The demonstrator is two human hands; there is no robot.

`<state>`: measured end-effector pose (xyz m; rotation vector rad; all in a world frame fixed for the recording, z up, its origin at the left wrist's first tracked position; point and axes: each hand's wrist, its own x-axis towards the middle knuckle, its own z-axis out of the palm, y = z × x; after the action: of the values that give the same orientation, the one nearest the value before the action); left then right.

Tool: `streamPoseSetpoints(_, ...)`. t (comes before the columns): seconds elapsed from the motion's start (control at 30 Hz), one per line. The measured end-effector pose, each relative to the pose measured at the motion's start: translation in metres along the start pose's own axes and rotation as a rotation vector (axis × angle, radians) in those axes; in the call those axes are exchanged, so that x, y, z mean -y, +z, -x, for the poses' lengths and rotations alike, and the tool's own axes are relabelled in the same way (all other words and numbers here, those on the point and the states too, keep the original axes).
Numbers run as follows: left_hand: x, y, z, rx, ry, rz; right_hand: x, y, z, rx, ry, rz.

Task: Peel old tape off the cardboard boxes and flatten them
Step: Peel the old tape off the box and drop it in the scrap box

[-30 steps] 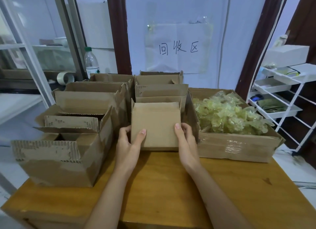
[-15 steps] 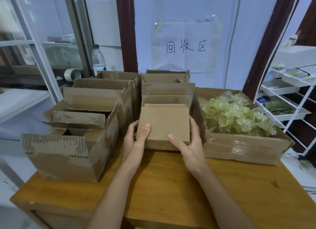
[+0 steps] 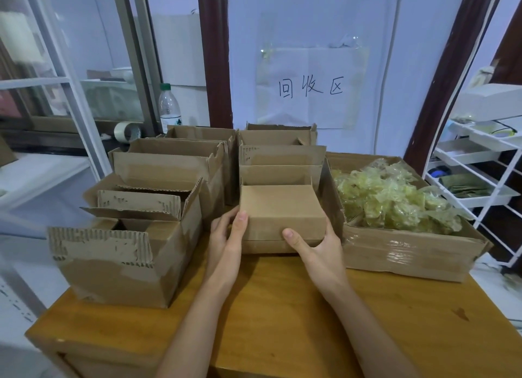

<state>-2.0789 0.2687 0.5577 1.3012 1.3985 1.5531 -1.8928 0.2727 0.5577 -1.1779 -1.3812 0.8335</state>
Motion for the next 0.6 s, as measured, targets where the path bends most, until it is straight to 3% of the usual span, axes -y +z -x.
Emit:
streamPoseSetpoints(0.27,-0.0013,-0.0004,0.0018,0.005,0.042,0.020,0.0046,0.0019,-0.0002,-0.056,0.047,-0.037)
streamPoseSetpoints(0.6,0.0024,-0.0003,0.0001,-0.040,-0.004,0.028,0.0000,-0.0018,0.0003,0.057,0.047,-0.050)
